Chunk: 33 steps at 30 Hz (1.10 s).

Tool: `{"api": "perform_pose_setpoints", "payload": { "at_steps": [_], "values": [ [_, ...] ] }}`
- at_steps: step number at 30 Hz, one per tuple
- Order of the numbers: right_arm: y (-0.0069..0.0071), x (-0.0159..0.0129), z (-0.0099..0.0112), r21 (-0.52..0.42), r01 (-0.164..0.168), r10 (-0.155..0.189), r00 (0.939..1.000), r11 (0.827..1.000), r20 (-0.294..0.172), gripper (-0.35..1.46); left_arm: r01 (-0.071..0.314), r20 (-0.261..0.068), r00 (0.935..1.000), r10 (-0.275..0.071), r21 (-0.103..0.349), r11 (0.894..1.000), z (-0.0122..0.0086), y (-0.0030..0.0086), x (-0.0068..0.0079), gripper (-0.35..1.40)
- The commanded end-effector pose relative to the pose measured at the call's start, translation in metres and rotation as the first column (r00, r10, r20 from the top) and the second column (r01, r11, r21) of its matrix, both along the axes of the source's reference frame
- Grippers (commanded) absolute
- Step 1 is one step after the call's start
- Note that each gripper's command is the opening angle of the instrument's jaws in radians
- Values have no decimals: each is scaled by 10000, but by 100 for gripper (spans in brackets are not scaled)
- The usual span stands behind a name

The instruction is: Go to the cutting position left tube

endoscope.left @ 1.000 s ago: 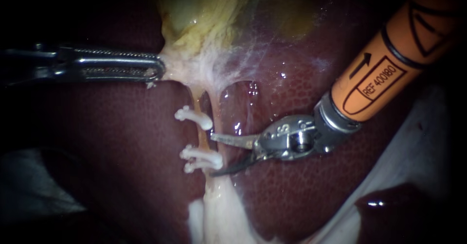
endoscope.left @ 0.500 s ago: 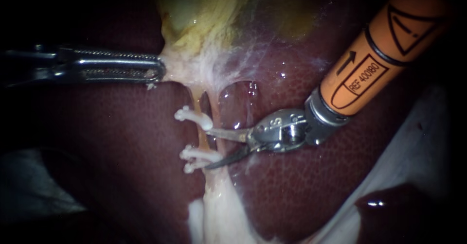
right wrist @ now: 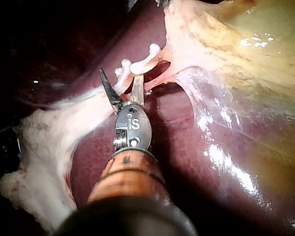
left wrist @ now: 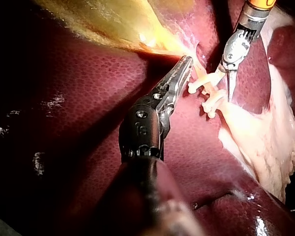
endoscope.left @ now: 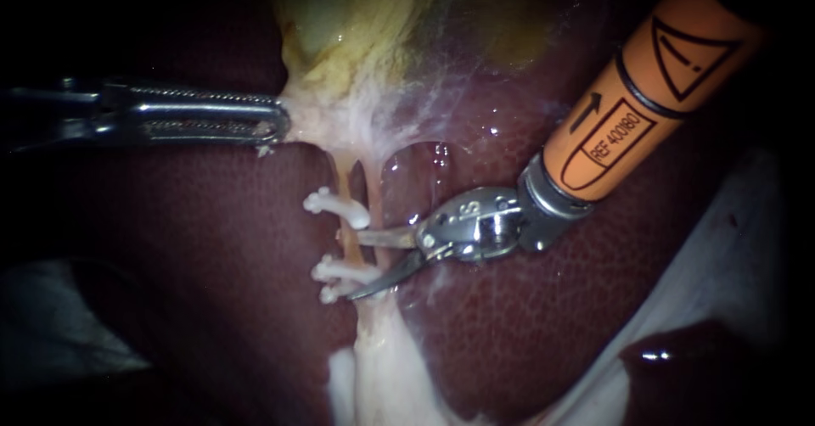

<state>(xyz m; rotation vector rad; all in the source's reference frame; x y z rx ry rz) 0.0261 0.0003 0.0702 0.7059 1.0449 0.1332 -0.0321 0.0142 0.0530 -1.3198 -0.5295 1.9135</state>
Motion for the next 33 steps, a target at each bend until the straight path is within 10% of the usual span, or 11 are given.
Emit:
{"api": "perform_pose_setpoints", "payload": {
  "at_steps": [1, 19, 33],
  "values": [
    [-1, 1, 1, 73, -36, 37, 10000, 10000, -53, 130, 4, -8, 10000, -4, 5, 10000, 1, 0, 0, -35],
    [6, 45, 17, 1221, -903, 947, 9950, 9884, -309, 130, 8, -10, 10000, -8, 5, 10000, 0, 0, -1, -35],
    [-7, 55, -9, 2278, -492, 749, 9916, 9725, -1055, 130, 4, -9, 10000, -4, 3, 10000, 0, -1, -1, -35]
  ]
}}
